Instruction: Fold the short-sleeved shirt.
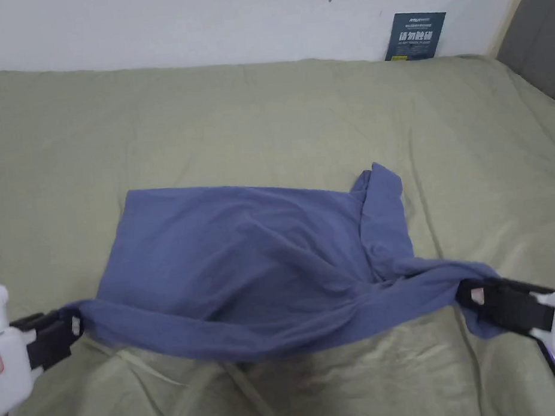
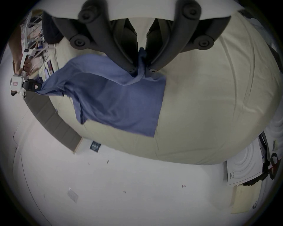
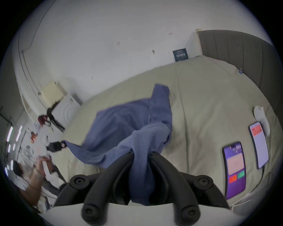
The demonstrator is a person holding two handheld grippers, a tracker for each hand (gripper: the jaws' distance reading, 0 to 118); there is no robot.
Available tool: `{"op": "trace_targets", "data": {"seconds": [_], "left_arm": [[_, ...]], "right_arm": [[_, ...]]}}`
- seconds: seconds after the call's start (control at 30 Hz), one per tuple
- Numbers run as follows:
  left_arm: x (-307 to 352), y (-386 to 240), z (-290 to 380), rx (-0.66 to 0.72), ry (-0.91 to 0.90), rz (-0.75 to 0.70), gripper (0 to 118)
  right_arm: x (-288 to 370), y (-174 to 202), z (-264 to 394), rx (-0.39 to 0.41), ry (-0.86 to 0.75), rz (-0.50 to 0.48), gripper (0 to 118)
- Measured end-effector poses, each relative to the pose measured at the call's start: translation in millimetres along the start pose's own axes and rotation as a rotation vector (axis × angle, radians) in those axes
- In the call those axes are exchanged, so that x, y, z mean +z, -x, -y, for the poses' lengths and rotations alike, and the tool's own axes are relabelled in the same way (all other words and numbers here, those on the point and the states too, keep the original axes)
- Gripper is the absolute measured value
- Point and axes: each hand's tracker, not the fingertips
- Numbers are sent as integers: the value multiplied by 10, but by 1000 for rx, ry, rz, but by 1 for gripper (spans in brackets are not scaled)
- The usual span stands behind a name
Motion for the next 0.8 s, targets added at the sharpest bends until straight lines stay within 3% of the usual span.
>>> {"op": "trace_targets", "data": {"seconds": [0.13, 0.33, 0.5, 0.53, 0.57, 0.63, 0.67, 0.8], "left_arm": [[-567, 24, -389, 8, 9, -44, 8], [-1497, 1, -529, 5, 186, -140, 8], [-1626, -37, -417, 2, 207, -176, 9], [-1587, -7, -396, 13, 187, -165, 14], [-1497, -12, -385, 22, 171, -141, 33], [-1158, -94, -342, -12, 121, -121, 84], [-937, -159, -279, -59, 79, -122, 86], [25, -468, 170, -179, -181, -100, 86]], "right_arm": [[-502, -142, -374, -2, 8, 72, 11], [-1594, -288, -420, 9, 175, 201, 11], [-1907, -400, -290, 17, 207, 227, 13], [-1799, -345, -278, 24, 192, 229, 28], [-1734, -307, -268, 51, 181, 243, 52], [-1486, -200, -212, 101, 160, 270, 103], [-1357, -221, -156, 131, 135, 261, 108], [-496, 181, 285, 266, -74, 214, 108]]}}
